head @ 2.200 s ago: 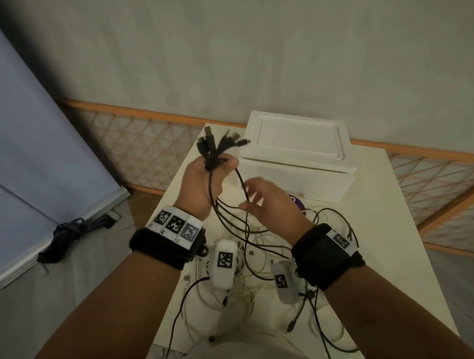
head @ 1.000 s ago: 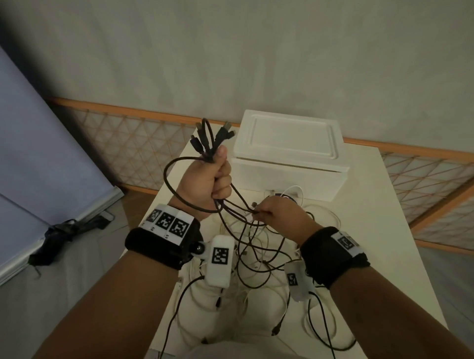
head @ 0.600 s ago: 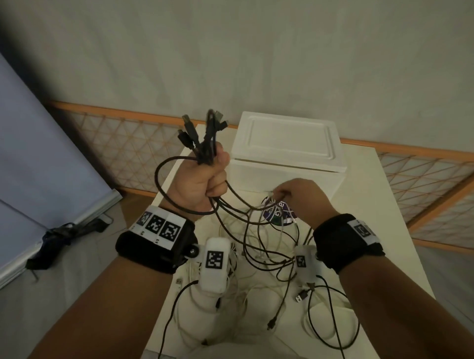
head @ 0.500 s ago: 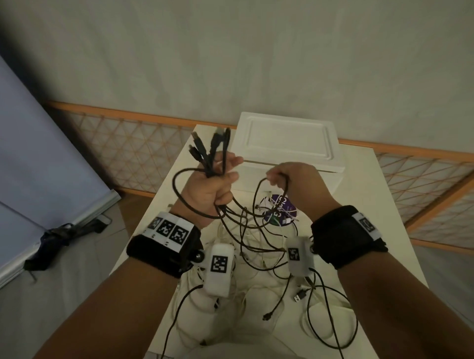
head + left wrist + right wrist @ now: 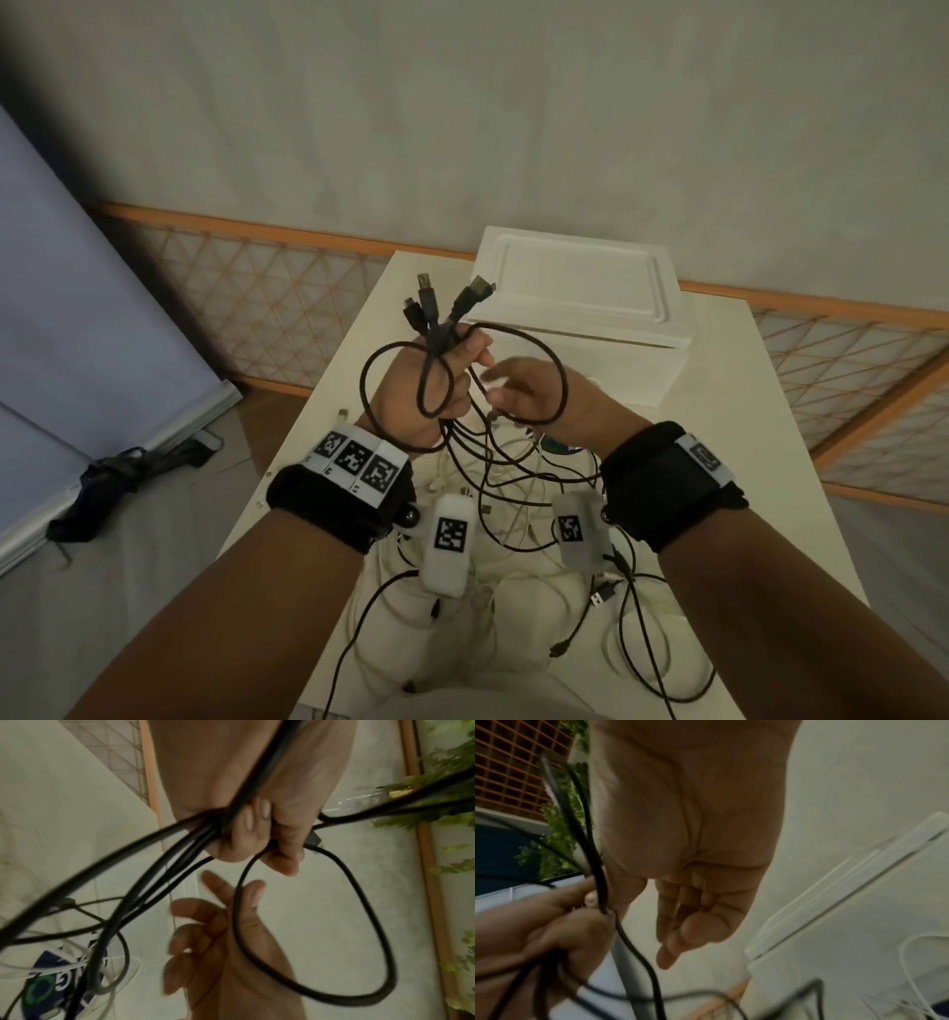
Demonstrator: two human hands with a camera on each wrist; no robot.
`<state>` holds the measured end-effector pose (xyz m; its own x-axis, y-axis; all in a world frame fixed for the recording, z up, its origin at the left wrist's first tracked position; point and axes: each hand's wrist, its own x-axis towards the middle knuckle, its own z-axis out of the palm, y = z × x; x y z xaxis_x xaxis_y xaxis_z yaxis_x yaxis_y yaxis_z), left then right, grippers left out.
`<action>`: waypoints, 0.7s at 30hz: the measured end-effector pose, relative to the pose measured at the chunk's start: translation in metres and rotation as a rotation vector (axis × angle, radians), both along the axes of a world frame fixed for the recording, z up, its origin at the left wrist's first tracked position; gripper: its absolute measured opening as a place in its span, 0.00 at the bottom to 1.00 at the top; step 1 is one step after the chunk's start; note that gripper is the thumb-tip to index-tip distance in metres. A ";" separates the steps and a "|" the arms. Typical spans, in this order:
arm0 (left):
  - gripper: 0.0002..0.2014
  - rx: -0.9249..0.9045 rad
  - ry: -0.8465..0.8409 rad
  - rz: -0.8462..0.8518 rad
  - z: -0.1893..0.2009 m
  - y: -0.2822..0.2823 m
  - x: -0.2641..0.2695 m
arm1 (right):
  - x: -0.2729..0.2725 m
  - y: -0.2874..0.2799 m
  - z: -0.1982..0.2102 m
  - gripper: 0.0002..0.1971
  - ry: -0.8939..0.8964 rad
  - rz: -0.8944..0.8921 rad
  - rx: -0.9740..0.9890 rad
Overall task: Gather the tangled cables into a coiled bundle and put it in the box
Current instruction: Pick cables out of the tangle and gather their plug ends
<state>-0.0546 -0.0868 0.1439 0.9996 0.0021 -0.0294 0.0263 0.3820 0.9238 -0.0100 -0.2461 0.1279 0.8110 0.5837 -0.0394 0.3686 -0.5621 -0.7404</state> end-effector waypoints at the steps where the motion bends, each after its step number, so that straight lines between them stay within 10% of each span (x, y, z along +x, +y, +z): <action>1: 0.07 0.026 -0.022 -0.006 0.000 0.001 0.000 | -0.002 0.001 -0.002 0.20 0.094 0.058 0.006; 7: 0.09 -0.075 -0.051 -0.012 0.002 0.006 0.000 | -0.009 -0.002 -0.002 0.09 0.372 -0.005 0.161; 13: 0.06 -0.174 -0.077 -0.128 -0.001 0.014 0.002 | -0.013 -0.005 -0.008 0.07 0.062 0.088 -0.184; 17: 0.31 0.099 0.055 -0.052 -0.016 0.000 -0.001 | -0.007 0.005 0.005 0.03 0.060 -0.130 0.224; 21: 0.14 0.271 0.193 -0.117 -0.031 -0.010 -0.009 | -0.004 0.012 0.024 0.04 -0.038 -0.123 0.472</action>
<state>-0.0635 -0.0972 0.1129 0.9695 -0.0786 -0.2320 0.2396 0.1077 0.9649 -0.0142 -0.2344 0.1522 0.8708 0.4307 0.2370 0.3520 -0.2097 -0.9122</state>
